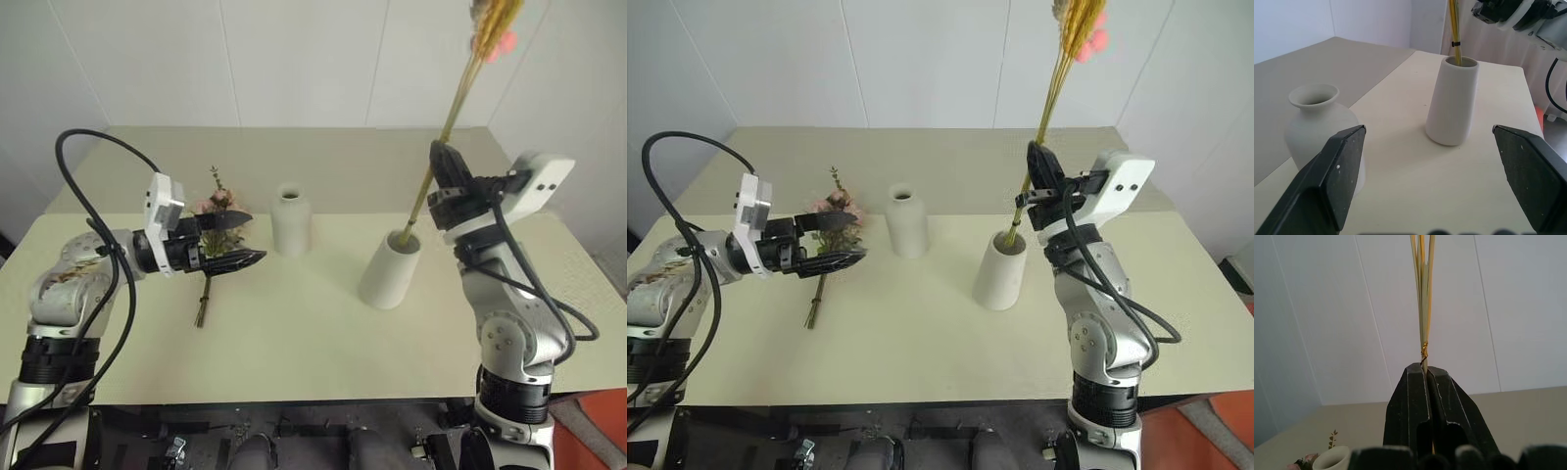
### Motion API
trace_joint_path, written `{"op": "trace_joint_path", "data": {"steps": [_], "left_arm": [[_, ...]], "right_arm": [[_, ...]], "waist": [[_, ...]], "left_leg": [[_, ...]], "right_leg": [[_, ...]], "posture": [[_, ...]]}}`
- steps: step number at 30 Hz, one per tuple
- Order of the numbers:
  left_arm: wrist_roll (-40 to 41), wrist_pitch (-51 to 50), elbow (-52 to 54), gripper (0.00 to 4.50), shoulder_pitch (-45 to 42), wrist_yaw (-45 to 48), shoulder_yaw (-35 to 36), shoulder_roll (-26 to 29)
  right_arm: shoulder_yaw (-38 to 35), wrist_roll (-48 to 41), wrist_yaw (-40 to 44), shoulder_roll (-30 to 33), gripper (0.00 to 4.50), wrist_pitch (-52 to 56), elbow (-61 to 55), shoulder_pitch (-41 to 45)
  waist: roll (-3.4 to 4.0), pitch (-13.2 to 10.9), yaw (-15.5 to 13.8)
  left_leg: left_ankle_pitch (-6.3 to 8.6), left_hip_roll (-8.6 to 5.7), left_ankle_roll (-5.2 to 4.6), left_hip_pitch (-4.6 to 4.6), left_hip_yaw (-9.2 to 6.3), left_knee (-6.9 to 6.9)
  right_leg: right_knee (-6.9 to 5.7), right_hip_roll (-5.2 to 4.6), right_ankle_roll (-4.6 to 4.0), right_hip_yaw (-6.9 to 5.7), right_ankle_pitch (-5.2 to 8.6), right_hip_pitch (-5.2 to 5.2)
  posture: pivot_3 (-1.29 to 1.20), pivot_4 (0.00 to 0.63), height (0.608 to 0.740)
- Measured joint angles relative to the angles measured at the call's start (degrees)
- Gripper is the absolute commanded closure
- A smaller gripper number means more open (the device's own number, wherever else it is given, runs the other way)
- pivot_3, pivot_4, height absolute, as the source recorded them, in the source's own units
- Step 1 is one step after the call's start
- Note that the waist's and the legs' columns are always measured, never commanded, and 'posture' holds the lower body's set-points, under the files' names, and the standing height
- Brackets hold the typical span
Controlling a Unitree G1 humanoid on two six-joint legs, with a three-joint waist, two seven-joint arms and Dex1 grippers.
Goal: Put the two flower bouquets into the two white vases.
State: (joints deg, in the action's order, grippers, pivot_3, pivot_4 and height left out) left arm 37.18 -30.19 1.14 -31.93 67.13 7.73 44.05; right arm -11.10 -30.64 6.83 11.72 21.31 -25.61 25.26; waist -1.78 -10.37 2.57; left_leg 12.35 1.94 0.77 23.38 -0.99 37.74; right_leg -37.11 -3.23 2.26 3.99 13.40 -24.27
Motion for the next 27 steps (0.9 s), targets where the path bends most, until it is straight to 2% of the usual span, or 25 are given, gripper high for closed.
{"op": "trace_joint_path", "data": {"steps": [1, 2, 4, 9, 11, 13, 16, 18, 20, 22, 24, 27], "left_arm": [[0.0, 0.0, 0.06, 0.0, 0.0, 0.02, 0.0, 0.04], [0.01, 0.0, 0.11, 0.0, 0.0, 0.07, 0.01, 0.05], [0.01, 0.0, 0.13, 0.0, 0.0, 0.16, 0.0, 0.06], [-0.31, -0.27, -0.07, 0.0, 0.0, -1.64, 0.26, 0.08], [-2.95, -0.57, -0.3, 0.0, 0.06, -5.79, 0.16, 0.11], [-6.72, -3.64, -0.68, 0.0, 0.06, -13.82, 0.1, -0.73], [-10.56, -13.36, -2.12, 0.0, -2.15, -28.55, 0.19, -5.54], [-12.74, -22.16, -1.97, 0.0, -3.19, -37.33, -0.07, -7.52], [-14.83, -28.05, 0.04, 0.0, -3.3, -42.02, -1.42, -7.59], [-16.21, -35.12, 2.41, 0.0, -4.84, -45.89, -3.13, -8.09], [-17.3, -40.61, 3.71, 0.0, -6.86, -48.72, -4.19, -8.65], [-18.97, -45.99, 3.82, 0.0, -8.29, -52.67, -3.88, -10.95]], "right_arm": [[0.25, 0.28, 0.32, -0.2, 4.45, -0.55, 0.03, -0.92], [0.4, 0.39, 0.66, -0.59, 3.96, -1.24, 0.04, -1.65], [0.48, 0.35, 1.41, -1.32, 3.45, -2.51, 0.02, -2.38], [1.34, -0.8, 4.57, -1.68, 1.61, -4.35, -3.76, -7.55], [1.54, -3.93, 6.93, -0.76, 0.91, -4.26, -6.84, -10.9], [1.53, -5.71, 8.99, 1.92, 0.19, -3.36, -10.43, -14.93], [1.07, -7.27, 10.72, 7.26, 0.06, -0.37, -13.68, -19.81], [-0.71, -9.8, 12.45, 14.12, 0.06, 3.86, -15.89, -22.61], [-5.4, -13.88, 13.85, 21.58, 0.06, 8.65, -16.25, -24.18], [-10.08, -16.91, 17.36, 31.79, 0.06, 13.91, -15.73, -24.81], [-13.5, -19.04, 21.79, 38.29, 0.06, 16.58, -15.28, -25.05], [-16.19, -20.47, 28.06, 43.62, 0.06, 18.08, -14.1, -25.51]], "waist": [[0.0, 0.0, 0.0], [0.0, 0.0, 0.0], [0.0, 0.0, 0.01], [0.0, 0.0, -0.01], [0.0, 0.0, -0.04], [0.0, 0.01, -0.21], [-0.04, 0.02, -0.75], [-0.11, 0.01, -0.73], [-0.13, -0.01, -0.37], [-0.13, -0.03, -0.35], [-0.2, -0.01, -0.37], [-0.22, 0.01, -0.19]], "left_leg": [[0.0, 0.0, 0.0, -0.01, 0.0, 0.0], [0.0, 0.0, 0.0, -0.02, 0.0, 0.0], [0.0, 0.01, 0.0, -0.03, 0.0, 0.0], [0.0, 0.02, 0.0, 0.0, -0.01, -0.01], [0.0, 0.01, 0.0, -0.04, -0.02, 0.0], [0.0, -0.01, 0.0, -0.08, -0.05, 0.02], [0.0, -0.04, 0.0, -0.06, -0.11, 0.11], [0.0, -0.05, 0.0, -0.02, -0.11, 0.12], [0.0, -0.06, 0.0, -0.01, -0.1, 0.08], [0.0, -0.08, 0.0, -0.03, -0.09, 0.07], [0.0, -0.04, 0.0, -0.11, -0.18, 0.05], [0.0, -0.06, 0.0, -0.15, -0.18, 0.05]], "right_leg": [[-0.01, 0.0, 0.0, 0.0, 0.0, 0.0], [-0.01, 0.01, 0.0, 0.0, 0.0, 0.01], [-0.02, 0.01, 0.0, 0.0, 0.0, 0.0], [0.0, 0.01, 0.0, 0.0, 0.01, -0.01], [0.0, 0.0, 0.01, 0.0, 0.01, 0.03], [0.0, -0.01, 0.01, -0.01, 0.01, 0.1], [-0.01, -0.03, 0.07, -0.07, 0.01, 0.15], [0.0, -0.03, 0.09, -0.06, 0.0, 0.13], [0.03, -0.04, 0.08, -0.04, 0.0, 0.12], [0.0, -0.04, 0.08, -0.03, 0.0, 0.1], [0.02, 0.05, 0.12, -0.07, 0.03, 0.19], [0.02, 0.04, 0.25, -0.05, 0.12, 0.23]], "posture": [[0.0, 0.15, 0.74], [0.0, 0.15, 0.74], [0.0, 0.15, 0.74], [0.0, 0.15, 0.74], [0.0, 0.15, 0.74], [0.0, 0.15, 0.74], [0.0, 0.15, 0.74], [0.0, 0.15, 0.74], [0.0, 0.15, 0.74], [0.0, 0.15, 0.74], [0.0, 0.15, 0.74], [0.0, 0.15, 0.74]]}}
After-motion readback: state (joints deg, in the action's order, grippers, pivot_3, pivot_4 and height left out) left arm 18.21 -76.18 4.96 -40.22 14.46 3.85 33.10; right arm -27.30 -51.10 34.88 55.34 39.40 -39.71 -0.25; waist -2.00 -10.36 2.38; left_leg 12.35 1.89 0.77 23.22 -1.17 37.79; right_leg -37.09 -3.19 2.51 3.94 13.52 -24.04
